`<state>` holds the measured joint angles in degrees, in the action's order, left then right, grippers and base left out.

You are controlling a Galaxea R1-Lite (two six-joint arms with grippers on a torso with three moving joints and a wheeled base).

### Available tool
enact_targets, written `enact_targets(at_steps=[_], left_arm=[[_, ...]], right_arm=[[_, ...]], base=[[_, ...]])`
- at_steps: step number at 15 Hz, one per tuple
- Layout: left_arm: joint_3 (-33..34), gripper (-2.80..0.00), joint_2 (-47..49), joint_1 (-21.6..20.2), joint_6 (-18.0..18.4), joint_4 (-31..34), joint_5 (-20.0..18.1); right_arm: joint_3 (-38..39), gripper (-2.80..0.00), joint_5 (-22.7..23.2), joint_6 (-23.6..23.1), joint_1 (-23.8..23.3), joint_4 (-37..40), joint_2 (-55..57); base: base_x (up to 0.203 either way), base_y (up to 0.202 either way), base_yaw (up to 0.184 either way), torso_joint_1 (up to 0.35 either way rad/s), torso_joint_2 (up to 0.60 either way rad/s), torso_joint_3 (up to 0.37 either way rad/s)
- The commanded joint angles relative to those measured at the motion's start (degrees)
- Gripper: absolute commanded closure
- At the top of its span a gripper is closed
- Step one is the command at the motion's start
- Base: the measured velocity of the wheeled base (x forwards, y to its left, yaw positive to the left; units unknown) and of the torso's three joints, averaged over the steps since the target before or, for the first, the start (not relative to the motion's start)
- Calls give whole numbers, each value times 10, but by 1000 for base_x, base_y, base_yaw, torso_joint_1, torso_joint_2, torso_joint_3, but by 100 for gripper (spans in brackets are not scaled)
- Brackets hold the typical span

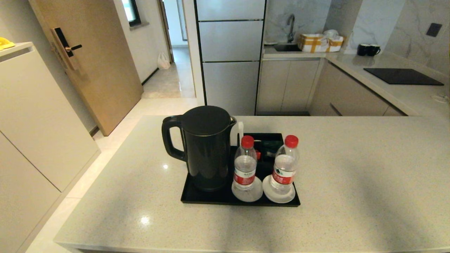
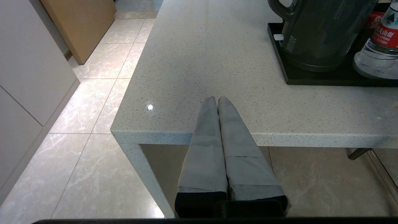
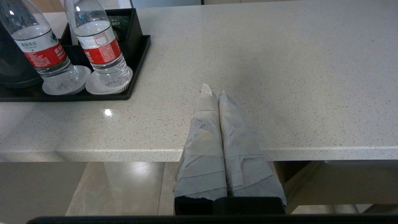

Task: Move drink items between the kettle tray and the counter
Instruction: Pick up the bottled water

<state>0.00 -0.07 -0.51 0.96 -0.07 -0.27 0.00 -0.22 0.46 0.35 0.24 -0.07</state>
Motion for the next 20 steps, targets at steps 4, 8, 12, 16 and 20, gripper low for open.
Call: enact_targets(at_steps=[4,8,12,16,20], left_arm=[[1,0,1,0,0,0,0],[1,0,1,0,0,0,0],[1,0,1,-1,0,0,0],[1,0,1,0,0,0,0],[1,0,1,-1,0,0,0]], right_arm=[[-4,0,1,-35,0,9,1],[-72,0,3,-34,0,66,33],[-233,0,-19,10,1,143,175],[-266,0,112,27,5,181,299],[-280,0,263,27,6,175,447]], base=[[0,0,0,0,0,0],[0,0,0,0,0,0],[0,0,0,0,0,0],[0,0,0,0,0,0],[0,0,0,0,0,0]])
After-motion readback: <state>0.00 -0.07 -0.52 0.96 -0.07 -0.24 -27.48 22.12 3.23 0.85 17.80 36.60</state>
